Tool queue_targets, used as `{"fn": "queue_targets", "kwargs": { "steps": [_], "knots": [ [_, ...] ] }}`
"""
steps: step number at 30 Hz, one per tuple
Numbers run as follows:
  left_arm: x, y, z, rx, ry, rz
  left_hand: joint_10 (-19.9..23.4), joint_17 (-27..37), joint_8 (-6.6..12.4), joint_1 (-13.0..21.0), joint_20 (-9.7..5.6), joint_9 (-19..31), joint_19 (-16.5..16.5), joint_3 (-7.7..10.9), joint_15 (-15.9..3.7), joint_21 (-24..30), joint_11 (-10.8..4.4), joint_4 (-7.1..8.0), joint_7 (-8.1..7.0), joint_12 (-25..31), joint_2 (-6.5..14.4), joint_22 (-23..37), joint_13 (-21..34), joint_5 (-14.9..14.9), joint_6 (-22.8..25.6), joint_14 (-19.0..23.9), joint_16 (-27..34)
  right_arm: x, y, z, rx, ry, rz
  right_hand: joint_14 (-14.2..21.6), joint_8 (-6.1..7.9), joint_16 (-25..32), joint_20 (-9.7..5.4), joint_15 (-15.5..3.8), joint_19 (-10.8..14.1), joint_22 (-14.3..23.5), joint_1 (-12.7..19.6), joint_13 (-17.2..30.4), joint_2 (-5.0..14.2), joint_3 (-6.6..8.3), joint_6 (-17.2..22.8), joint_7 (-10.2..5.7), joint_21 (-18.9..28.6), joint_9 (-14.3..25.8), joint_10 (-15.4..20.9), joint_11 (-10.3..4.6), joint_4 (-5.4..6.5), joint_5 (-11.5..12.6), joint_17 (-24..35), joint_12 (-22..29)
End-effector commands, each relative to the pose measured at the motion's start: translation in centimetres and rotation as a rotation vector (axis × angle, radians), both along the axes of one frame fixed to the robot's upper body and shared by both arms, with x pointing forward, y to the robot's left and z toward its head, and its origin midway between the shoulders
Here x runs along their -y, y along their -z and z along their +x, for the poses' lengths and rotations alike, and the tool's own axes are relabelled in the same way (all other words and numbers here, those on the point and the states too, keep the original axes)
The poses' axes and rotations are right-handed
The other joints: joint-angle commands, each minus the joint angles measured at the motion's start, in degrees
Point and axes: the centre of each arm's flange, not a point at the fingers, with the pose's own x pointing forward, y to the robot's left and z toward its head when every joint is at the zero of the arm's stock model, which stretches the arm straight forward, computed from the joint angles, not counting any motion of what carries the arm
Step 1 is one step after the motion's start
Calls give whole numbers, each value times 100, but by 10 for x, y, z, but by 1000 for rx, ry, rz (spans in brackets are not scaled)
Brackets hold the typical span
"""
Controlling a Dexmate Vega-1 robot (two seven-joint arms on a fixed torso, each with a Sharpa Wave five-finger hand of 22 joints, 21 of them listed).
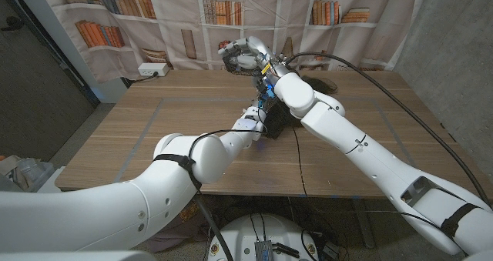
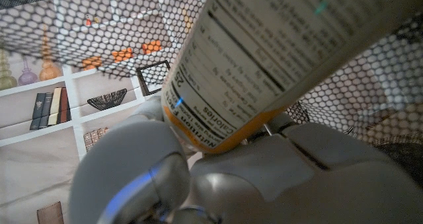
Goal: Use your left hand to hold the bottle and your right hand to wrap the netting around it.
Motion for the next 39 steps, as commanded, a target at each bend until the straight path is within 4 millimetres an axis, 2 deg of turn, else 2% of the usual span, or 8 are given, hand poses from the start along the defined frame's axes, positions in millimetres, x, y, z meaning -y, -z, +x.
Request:
{"fn": "queue_targets", "kwargs": {
  "steps": [1, 8, 12, 26, 39],
  "knots": [
    [12, -1, -2, -16, 9, 29, 51, 13, 34, -333, -274, 6, -10, 578, -860, 23, -15, 543, -22, 49, 363, -1, -7, -31, 44, 18, -10, -37, -7, 2, 6, -39, -46, 26, -5, -13, -910, -127, -31, -3, 12, 16, 58, 32, 37, -6, 28, 18, 60, 4, 6, 8, 26, -21],
    [18, -4, -2, -26, 17, 43, 51, 13, 34, -333, -274, 6, -10, 578, -860, 23, -15, 543, -22, 49, 363, -1, -7, -31, 44, 18, -10, -59, -3, -3, 13, -80, -89, 24, -10, -14, -909, -132, -32, -15, 11, 20, 59, 33, 44, -13, 33, 18, 67, -15, 6, 4, 33, -21],
    [16, -5, -3, -13, 13, 36, 51, 13, 34, -333, -274, 6, -10, 578, -860, 23, -15, 543, -22, 49, 363, -1, -7, -31, 44, 18, -10, -59, 3, -5, 26, -78, -105, 19, -16, -17, -908, -134, -34, -22, 12, 20, 57, 33, 37, -22, 32, 19, 66, -23, 5, 2, 36, -23],
    [-5, -16, 2, -9, -15, -61, 51, 13, 34, -333, -274, 6, -10, 578, -860, 23, -15, 543, -22, 49, 363, -1, -7, -31, 44, 18, -10, -33, 39, -5, -62, -66, -127, 15, -20, -23, -907, -134, -49, -47, 5, 28, 63, 37, 51, -17, 36, 27, 62, -14, 9, -4, 47, -31],
    [-28, -25, 1, 45, -40, -154, 51, 13, 34, -333, -274, 6, -10, 578, -860, 23, -15, 543, -22, 49, 363, -1, -7, -31, 44, 18, -10, 0, 58, -10, -115, -68, -95, 11, -31, -29, -905, -141, -48, -67, 4, 37, 60, 38, 46, -10, 50, 35, 52, 5, 5, -10, 57, -38]
  ]
}}
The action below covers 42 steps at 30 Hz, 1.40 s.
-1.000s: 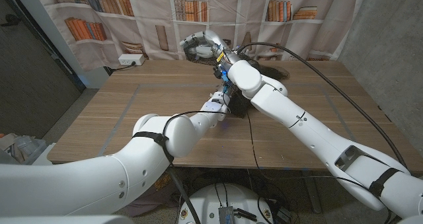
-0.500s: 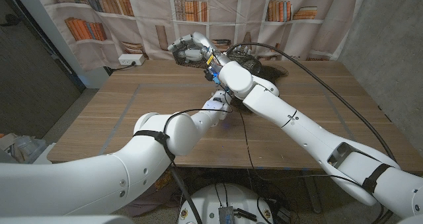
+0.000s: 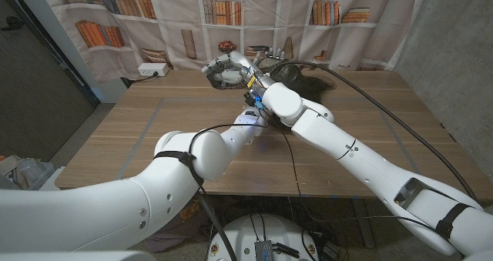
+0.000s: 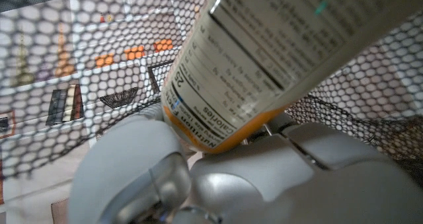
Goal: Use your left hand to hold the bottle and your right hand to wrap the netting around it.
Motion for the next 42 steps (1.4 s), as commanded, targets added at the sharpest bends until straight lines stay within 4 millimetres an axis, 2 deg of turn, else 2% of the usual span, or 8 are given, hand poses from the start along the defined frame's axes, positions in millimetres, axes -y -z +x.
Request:
{"fn": "queue_targets", "kwargs": {
  "steps": [1, 17, 32, 42],
  "knots": [
    [-23, -9, 0, 44, -31, -83, 52, 13, 34, -333, -274, 6, -10, 578, -860, 23, -16, 543, -8, 49, 363, -1, -7, -31, 30, 18, -10, 25, 20, -4, -65, -7, 21, 14, -8, -6, -935, -137, -16, 11, 12, 14, 75, 40, 26, 11, 28, 11, 19, 40, 8, -5, 31, 4],
    [-31, -15, -1, 61, -27, -142, 52, 13, 34, -333, -274, 6, -10, 578, -860, 23, -16, 543, -8, 49, 363, -1, -7, -31, 30, 18, -10, 47, 24, -12, -74, 2, 60, 13, -21, -19, -939, -128, -27, -12, 10, 21, 82, 48, 16, 24, 45, 23, 24, 41, 8, -7, 34, 0],
    [-46, -23, -10, 108, -35, -198, 52, 13, 34, -333, -274, 6, -10, 578, -860, 23, -16, 543, -8, 49, 363, -1, -7, -31, 30, 18, -10, 75, 27, -13, -86, 44, 114, 29, -26, -22, -939, -134, -25, -31, 10, 23, 84, 52, 22, 16, 70, 37, 30, 27, 5, -9, 44, -7],
    [-51, -30, -12, 133, -20, -234, 52, 13, 34, -333, -274, 6, -10, 578, -860, 23, -16, 543, -8, 49, 363, -1, -7, -31, 30, 18, -10, 93, 38, -11, -134, 87, 134, 43, -33, -28, -941, -118, -45, -47, 1, 17, 80, 55, 24, 33, 81, 42, 47, 12, 6, -10, 45, -13]
  ]
}}
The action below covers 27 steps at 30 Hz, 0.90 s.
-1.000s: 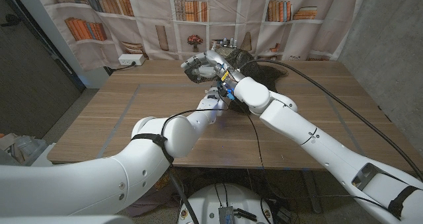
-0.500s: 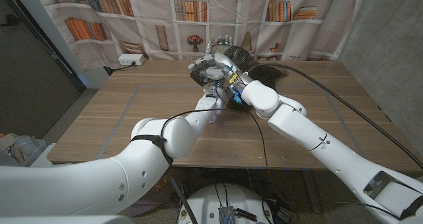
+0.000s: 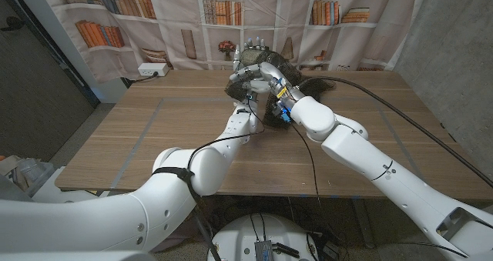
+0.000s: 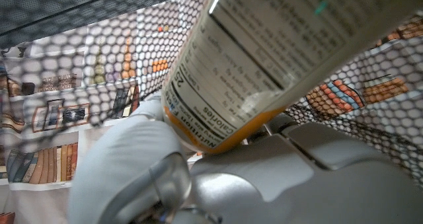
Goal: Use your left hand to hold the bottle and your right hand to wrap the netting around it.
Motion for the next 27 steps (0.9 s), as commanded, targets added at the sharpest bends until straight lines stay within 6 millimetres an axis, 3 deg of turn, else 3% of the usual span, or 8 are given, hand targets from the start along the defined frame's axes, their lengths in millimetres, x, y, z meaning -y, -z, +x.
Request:
{"fn": "queue_targets", "kwargs": {
  "steps": [1, 27],
  "knots": [
    [-6, -10, -5, 42, 16, -38, 53, 13, 34, -333, -274, 6, -10, 578, -860, 23, -16, 543, -18, 49, 363, -1, -7, -31, 40, 18, -10, 21, 10, 1, -46, 42, 26, 54, -35, -10, -942, -109, -48, 4, 10, 20, 44, 56, 21, 28, 62, 16, 44, 6, 9, 15, 18, -14],
    [-8, -29, -17, 141, 75, -80, 53, 13, 34, -333, -274, 6, -10, 578, -860, 23, -16, 543, -18, 49, 363, -1, -7, -31, 40, 18, -10, 53, 18, 11, -105, 128, 40, 42, -48, -21, -933, -129, -24, -50, 3, 33, 35, 59, 32, 40, 80, 34, 49, 67, 5, 11, 41, -25]
  ]
}}
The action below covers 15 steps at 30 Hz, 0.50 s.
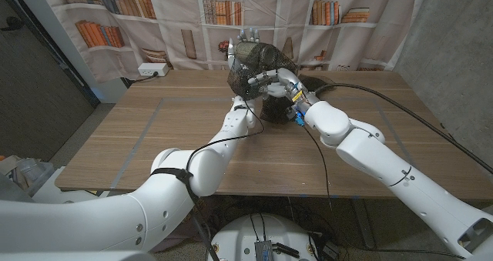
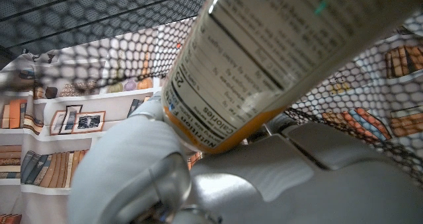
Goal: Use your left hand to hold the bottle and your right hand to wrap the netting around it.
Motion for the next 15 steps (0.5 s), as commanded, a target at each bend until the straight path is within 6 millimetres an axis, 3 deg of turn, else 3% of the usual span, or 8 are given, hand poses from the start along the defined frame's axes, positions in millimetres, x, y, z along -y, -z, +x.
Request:
{"fn": "queue_targets", "kwargs": {
  "steps": [1, 15],
  "knots": [
    [1, -8, -8, 51, 33, -20, 53, 13, 34, -333, -274, 6, -10, 578, -860, 23, -16, 543, -19, 49, 363, -1, -7, -31, 41, 18, -10, 14, 6, 6, -31, 42, -6, 32, -8, -15, -902, -141, 5, 2, 4, 32, 37, 59, 32, 37, 39, 36, 22, 32, 5, 31, 15, -23],
    [4, -14, -25, 138, 102, -40, 53, 13, 34, -333, -274, 6, -10, 578, -860, 23, -16, 543, -19, 49, 363, -1, -7, -31, 41, 18, -10, 22, 10, 18, -49, 85, -16, 33, -17, -21, -902, -150, 2, -19, 6, 37, 35, 63, 43, 51, 55, 38, 17, 56, 1, 29, 25, -33]
  ]
}}
